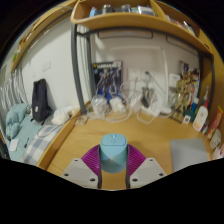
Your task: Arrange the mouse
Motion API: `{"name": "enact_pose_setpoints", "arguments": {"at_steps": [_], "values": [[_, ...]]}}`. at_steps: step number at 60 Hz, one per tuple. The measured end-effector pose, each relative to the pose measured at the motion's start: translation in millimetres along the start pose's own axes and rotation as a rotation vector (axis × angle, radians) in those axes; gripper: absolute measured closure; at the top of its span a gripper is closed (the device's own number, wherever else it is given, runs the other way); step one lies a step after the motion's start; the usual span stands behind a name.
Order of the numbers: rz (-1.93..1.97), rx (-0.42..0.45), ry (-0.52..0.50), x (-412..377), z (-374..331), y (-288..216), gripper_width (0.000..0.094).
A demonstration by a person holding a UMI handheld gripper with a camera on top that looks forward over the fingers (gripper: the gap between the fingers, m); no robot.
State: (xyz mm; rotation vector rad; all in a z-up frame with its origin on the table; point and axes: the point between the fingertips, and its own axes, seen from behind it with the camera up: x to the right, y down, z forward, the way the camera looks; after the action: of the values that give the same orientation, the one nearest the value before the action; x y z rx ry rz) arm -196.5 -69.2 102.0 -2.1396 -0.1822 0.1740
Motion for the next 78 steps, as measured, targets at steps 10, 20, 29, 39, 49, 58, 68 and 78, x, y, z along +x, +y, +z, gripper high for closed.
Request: {"name": "enact_pose_setpoints", "arguments": {"at_steps": [10,20,29,39,49,58,68,78], "values": [[-0.009,0.119,0.077,105.6,-37.8,-84.9,0.0620],[0.020,0.154,0.171,229.3,-49.6,-103.8,0.0620],[0.051,0.062,0.239,314.5,-31.6,-51.6,0.0615],[0.085,-0.098,0.255,354.9,-5.0,30.6,0.0614],[0.119,-0.191,0.255,368.7,12.2,83.4,0.0616],[0.162,-0.184,0.247,369.8,15.2,93.6,0.0575],[0.139,-0.233,0.262,370.0,14.6,104.7,0.0406],[0.116,-0.284,0.277,370.2,1.4,101.9,0.0065]]}}
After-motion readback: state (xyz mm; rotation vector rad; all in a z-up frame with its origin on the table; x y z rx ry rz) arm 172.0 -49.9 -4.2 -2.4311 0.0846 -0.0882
